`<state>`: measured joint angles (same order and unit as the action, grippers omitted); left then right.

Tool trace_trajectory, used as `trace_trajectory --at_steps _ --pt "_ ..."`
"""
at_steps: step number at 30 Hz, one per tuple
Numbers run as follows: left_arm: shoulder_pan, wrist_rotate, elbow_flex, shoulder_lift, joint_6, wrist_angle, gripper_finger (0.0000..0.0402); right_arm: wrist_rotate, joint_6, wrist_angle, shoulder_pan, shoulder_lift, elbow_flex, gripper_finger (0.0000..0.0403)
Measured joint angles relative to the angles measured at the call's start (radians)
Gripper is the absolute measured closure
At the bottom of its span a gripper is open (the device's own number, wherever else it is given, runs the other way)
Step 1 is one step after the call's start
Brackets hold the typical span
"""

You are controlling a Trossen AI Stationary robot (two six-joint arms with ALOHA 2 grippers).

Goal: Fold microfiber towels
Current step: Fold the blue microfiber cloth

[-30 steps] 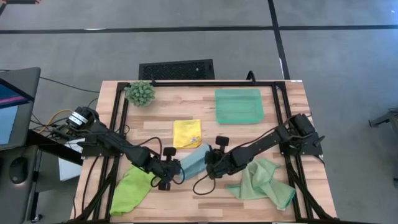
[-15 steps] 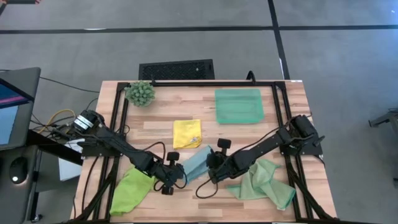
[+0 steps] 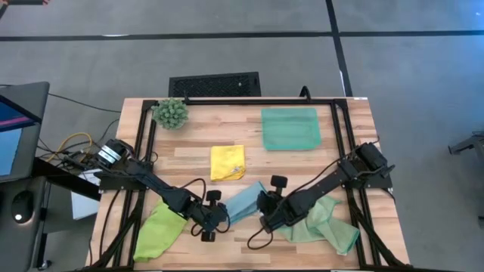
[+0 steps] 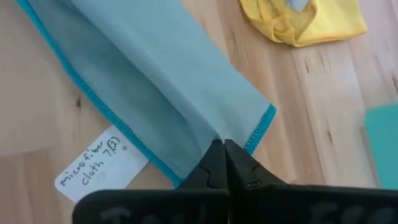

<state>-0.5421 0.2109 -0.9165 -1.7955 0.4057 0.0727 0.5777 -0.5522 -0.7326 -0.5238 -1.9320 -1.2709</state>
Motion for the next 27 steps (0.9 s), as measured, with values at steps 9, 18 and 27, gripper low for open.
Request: trace_trajectory --at_steps 9,18,27 --pt "0.01 -0.037 0.0 -0.001 -0.002 -0.022 0.0401 -0.1 0.007 -0.02 0.0 -0.001 0.0 0.0372" --pt "0.019 -0.151 -0.02 0.016 -0.04 -0.002 0.0314 -0.108 0.026 -0.091 -0.008 0.091 0.001 0.0264" --pt "0.038 0.003 -0.027 0.164 -0.124 0.037 0.0257 -0.102 0.04 0.257 -0.004 0.138 0.056 0.0253"
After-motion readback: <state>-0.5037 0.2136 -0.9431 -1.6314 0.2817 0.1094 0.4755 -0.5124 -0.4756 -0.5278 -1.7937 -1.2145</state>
